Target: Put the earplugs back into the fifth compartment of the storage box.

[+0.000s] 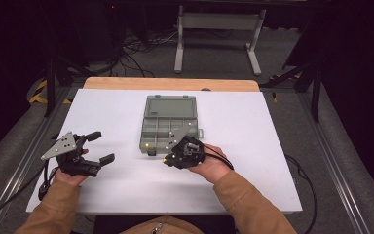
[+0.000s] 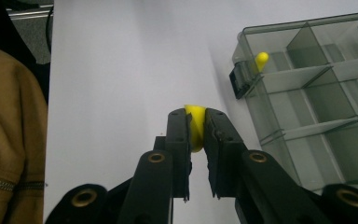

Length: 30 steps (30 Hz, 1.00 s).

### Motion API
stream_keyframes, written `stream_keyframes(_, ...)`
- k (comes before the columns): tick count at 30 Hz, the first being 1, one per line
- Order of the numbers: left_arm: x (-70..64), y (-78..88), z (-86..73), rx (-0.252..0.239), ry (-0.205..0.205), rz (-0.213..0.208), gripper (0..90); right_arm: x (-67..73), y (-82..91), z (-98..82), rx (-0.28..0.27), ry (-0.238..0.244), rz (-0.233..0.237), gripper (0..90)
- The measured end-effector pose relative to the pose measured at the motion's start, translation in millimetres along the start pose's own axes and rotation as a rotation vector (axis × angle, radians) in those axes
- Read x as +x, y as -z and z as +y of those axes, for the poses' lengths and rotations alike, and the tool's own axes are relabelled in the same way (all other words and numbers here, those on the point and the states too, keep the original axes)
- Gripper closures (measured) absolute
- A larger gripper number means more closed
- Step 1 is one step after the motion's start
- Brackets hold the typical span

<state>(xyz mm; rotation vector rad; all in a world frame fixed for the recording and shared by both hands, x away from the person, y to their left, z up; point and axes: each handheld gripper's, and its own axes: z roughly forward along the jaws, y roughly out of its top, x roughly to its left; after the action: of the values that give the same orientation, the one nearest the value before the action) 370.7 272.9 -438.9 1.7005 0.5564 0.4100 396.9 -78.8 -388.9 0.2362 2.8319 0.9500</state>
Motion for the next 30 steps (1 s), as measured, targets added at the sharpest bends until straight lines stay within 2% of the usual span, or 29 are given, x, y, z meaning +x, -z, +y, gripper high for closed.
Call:
stream_keyframes(12,0.4,-1.2,-0.1,0.000,-0.001,-0.003,2.8,-19.4,-2.2,18.5,-0.014,-0.027,-0.023,80.3)
stream_keyframes(22,0.6,-1.4,0.0,0.001,-0.008,-0.004,2.8,-37.2,-7.6,26.0,-0.039,-0.046,-0.041,80.3)
stream_keyframes(30,0.8,-1.1,-0.1,0.001,-0.007,-0.002,2.8,-46.1,-13.5,29.9,-0.048,-0.065,-0.055,80.2)
